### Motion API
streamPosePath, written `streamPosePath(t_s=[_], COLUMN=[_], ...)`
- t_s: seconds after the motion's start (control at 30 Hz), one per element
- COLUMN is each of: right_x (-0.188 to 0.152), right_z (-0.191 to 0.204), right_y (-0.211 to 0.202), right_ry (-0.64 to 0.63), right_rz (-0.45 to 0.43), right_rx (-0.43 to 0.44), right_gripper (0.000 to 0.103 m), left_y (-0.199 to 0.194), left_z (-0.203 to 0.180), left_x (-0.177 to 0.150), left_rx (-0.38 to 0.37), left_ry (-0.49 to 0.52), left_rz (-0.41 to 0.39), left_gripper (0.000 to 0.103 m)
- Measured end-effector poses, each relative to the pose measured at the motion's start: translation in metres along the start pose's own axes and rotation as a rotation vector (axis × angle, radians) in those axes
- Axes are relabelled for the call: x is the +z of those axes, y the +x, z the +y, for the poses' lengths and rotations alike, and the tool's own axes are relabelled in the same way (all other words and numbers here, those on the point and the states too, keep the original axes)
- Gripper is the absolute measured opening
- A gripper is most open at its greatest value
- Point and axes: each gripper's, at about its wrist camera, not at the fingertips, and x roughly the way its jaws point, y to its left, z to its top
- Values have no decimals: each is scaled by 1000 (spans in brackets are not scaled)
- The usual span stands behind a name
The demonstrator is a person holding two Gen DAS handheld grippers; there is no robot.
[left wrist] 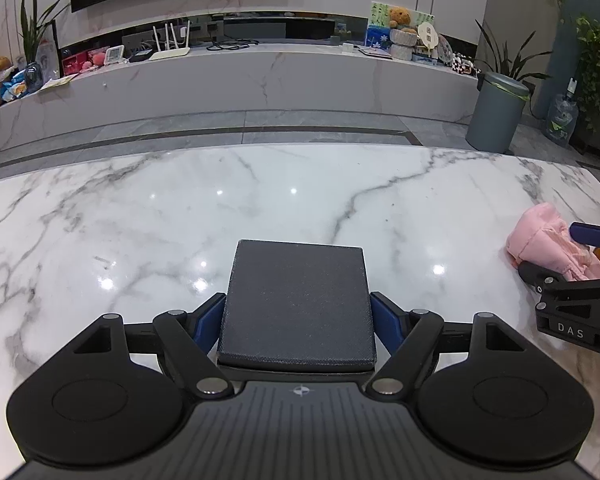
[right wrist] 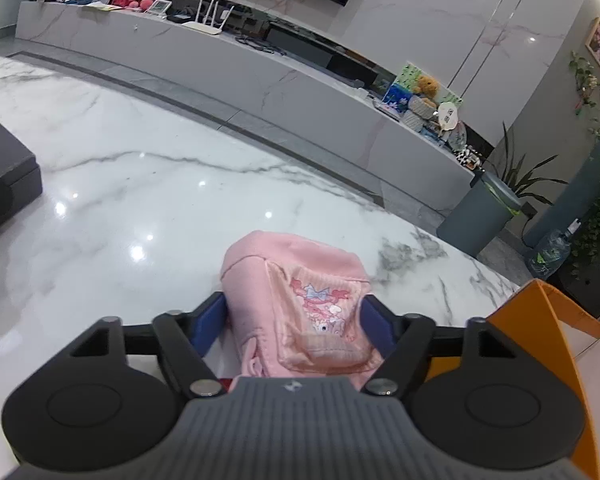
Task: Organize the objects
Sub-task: 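Grasp the dark gray box with the left tool while the right tool grasps the pink backpack, then lift and carry the gray box and pink backpack over the orange box with both tools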
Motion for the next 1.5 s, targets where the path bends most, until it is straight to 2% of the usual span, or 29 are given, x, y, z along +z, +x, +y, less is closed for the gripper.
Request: streamPosePath(t_s=[0.17, 0.6, 0.77, 1.0, 1.2, 1.5], right_x=[-4, -32, -48, -64, -72, -76], right_z=[-3, 1, 4, 5, 5, -12], right_y=[-6, -47, -69, -95, -111, -127], right_ry=[10, 9, -9, -40, -117, -31], right_rz=[15, 26, 30, 41, 40, 29], right_rx=[41, 124, 158, 242, 326, 447], right_gripper=[59, 56, 56, 55, 54, 46], left_y=[-4, -26, -36, -54, -71, -98], left_z=[-2, -32, -53, -69, -83, -101], left_x=[-4, -25, -38, -55, -70, -69], left_rx=[-18, -61, -59, -73, -69, -27], left_ry=[8, 61, 145, 168, 163, 150], left_rz=[11, 62, 101, 132, 158, 111], left_gripper=[87, 87, 87, 87, 87, 86])
